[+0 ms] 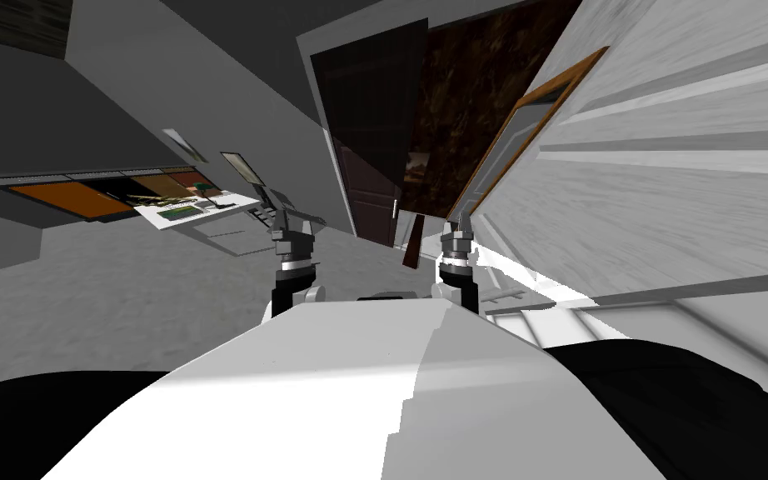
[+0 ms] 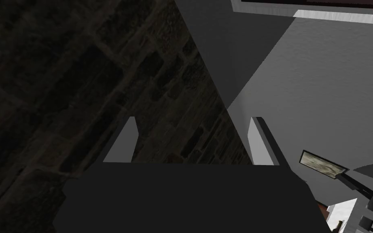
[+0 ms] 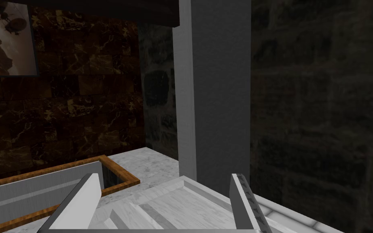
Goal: Pull the door open
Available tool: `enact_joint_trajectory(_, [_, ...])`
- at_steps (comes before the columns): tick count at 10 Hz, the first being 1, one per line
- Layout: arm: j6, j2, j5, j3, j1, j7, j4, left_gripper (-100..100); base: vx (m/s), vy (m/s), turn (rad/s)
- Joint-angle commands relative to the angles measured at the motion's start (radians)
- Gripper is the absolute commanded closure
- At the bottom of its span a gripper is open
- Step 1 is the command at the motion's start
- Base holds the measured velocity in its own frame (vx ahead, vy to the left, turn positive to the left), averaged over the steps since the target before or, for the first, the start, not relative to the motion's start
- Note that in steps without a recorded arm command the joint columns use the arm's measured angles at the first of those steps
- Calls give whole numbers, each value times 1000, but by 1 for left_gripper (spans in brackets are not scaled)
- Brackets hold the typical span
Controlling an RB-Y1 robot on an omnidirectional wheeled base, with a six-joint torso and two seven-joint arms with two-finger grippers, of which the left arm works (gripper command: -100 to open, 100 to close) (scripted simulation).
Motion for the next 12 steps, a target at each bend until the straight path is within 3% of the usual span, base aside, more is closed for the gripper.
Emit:
enact_joint_trajectory(1, [-8,8,12,-1,-11,21,29,-100,42,-5,-94])
enact_joint_trajectory(8, [-47,42,74,-6,-63,127,172,-100,82,-2,-102])
enact_joint_trajectory(12, [-75,62,119,-10,-102,205,277,-100,92,4,-129])
